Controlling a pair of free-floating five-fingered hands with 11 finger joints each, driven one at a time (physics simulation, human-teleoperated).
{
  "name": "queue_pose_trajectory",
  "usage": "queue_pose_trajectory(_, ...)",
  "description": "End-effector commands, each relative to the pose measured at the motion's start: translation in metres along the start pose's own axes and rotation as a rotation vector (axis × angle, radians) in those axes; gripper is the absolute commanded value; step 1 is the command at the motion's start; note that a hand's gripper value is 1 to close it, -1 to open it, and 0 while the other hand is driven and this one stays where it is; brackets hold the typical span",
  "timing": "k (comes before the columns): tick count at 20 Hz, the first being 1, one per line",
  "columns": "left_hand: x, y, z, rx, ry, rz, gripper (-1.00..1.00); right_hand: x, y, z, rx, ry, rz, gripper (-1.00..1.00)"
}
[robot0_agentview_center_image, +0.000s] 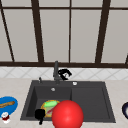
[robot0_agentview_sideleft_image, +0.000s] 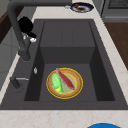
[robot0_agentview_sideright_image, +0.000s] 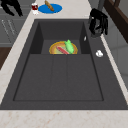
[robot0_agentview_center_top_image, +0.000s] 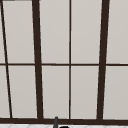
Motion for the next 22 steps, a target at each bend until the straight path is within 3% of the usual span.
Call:
queue_pose_trajectory(1, 0.0, 0.0, 0.0, 0.0, 0.0, 0.0, 0.0, -0.019, -0.017, -0.009, 0.019, -0.013, -0.035, -1.0)
queue_pose_trajectory(5, 0.0, 0.0, 0.0, 0.0, 0.0, 0.0, 0.0, -0.033, -0.042, -0.011, 0.064, -0.048, -0.061, -1.0)
queue_pose_trajectory(7, 0.0, 0.0, 0.0, 0.0, 0.0, 0.0, 0.0, -0.036, -0.048, -0.009, 0.109, -0.097, 0.012, -1.0)
queue_pose_trajectory(12, 0.0, 0.0, 0.0, 0.0, 0.0, 0.0, 0.0, -0.056, -0.035, -0.019, 0.204, -0.159, -0.03, -1.0)
queue_pose_trajectory(19, 0.0, 0.0, 0.0, 0.0, 0.0, 0.0, 0.0, -0.083, -0.024, -0.033, 0.212, -0.217, -0.057, -1.0)
queue_pose_trajectory(20, 0.0, 0.0, 0.0, 0.0, 0.0, 0.0, 0.0, -0.084, -0.027, -0.033, 0.24, -0.153, -0.054, -1.0)
queue_pose_trajectory(21, 0.0, 0.0, 0.0, 0.0, 0.0, 0.0, 0.0, -0.078, -0.026, -0.031, 0.206, -0.163, -0.012, -1.0)
queue_pose_trajectory(22, 0.0, 0.0, 0.0, 0.0, 0.0, 0.0, 0.0, -0.077, -0.027, -0.03, 0.196, -0.167, -0.003, -1.0)
